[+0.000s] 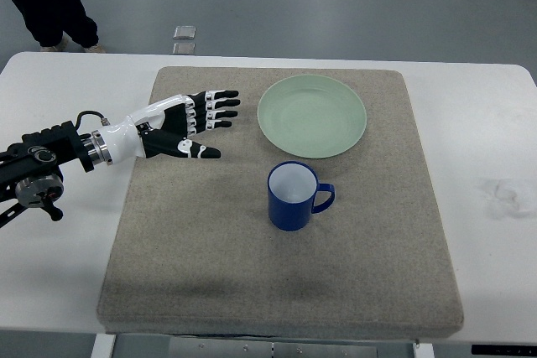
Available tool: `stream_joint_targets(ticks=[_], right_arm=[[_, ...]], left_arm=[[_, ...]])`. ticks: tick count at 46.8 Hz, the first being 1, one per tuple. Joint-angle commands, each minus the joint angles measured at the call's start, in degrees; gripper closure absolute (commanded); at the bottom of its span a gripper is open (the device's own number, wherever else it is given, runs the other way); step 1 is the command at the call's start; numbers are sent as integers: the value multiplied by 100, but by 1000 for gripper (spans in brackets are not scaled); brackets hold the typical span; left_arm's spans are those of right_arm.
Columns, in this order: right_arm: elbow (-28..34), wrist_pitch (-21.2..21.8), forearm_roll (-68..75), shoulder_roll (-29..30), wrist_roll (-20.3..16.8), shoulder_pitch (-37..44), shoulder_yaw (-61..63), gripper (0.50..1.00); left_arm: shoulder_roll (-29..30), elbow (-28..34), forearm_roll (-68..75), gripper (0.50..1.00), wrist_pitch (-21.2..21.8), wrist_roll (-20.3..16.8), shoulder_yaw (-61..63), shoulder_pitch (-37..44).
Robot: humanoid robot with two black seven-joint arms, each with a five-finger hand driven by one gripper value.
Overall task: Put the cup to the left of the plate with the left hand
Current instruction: 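Reach the open left hand toward the blue mug beside the plate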
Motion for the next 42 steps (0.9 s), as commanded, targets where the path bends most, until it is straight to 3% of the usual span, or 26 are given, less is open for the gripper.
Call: stream_joint_targets(ticks=[1,14,42], right_arm=[[0,0,-1,0,4,-7,0,568],[0,0,-1,0,4,-7,0,568],[0,0,-1,0,-5,2,0,568]], left_arm=[[-2,-145,198,501,-113,-3,-3,0],[113,-259,524,501,-535,-20,6,9],[-160,-207,857,501,-482,-47,-11,97]])
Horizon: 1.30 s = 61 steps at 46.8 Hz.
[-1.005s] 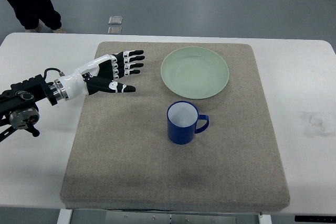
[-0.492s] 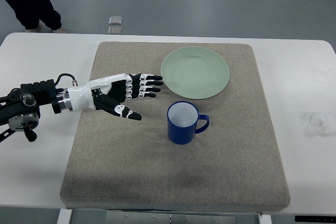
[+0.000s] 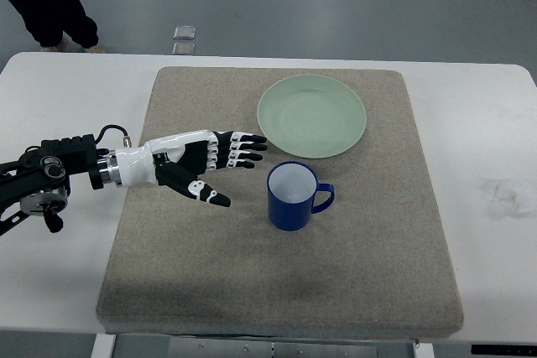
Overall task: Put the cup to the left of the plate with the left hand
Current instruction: 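Reach the open left hand toward the blue mug beside the plate, then close the left hand fingers around the blue mug body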
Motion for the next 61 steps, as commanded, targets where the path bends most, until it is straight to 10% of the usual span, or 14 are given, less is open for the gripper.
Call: stream_joint_targets(ticks=[1,61], right_arm=[[0,0,1,0,4,0,0,568],[0,0,1,0,4,0,0,568]], left_arm=[[-83,39,17,501,28,8,15,-12],[-1173,813,369,501,72,43,59,-153]])
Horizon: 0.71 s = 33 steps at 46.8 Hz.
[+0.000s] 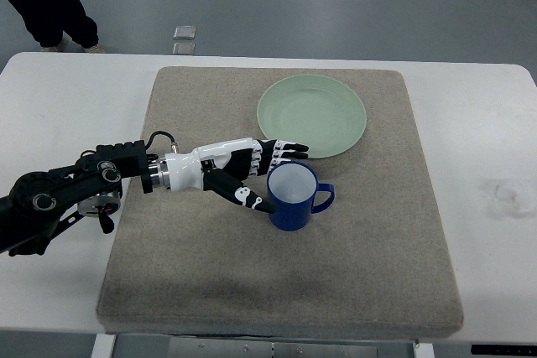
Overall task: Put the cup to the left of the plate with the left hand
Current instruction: 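Close the left hand fingers around the blue mug body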
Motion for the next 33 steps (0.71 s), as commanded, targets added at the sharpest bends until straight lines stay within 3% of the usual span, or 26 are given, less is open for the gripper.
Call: stream_joint_targets(ticks=[1,33], right_arm=[[0,0,0,0,-2,0,0,568],[0,0,0,0,-2,0,0,568]], left_arm=[[-5,0,72,501,-2,-3,0,0],[-242,140,125,501,6,41,52,-35]])
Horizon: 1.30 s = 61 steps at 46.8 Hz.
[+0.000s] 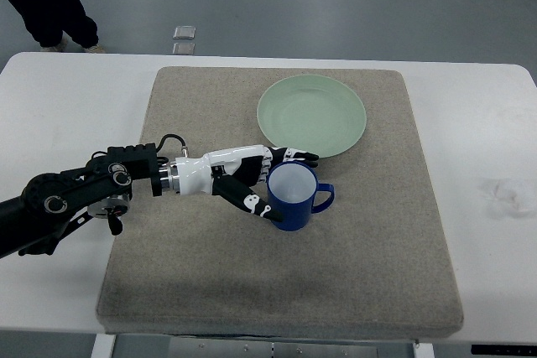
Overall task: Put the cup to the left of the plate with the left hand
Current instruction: 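Close the left hand fingers around the blue mug body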
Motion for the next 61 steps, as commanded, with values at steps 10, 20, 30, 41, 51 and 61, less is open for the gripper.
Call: stream_joint_targets(ticks=[10,20,30,41,51,61], right_arm=[[0,0,0,0,-4,2,0,568],[0,0,0,0,4,2,0,568],[0,0,0,0,-4,2,0,568],[0,0,0,0,4,2,0,568],[0,0,0,0,-4,2,0,568],[0,0,0,0,5,2,0,568]], left_arm=[[-64,35,0,504,0,5,0,0],[-90,26,0,508,0,5,0,-8],[-90,26,0,540,0,5,0,-8],[-90,26,0,583,-9,5,0,-8],[-134,26,9,630,-9,14,44,-8],[-151,35,0,699,0,5,71,-8]])
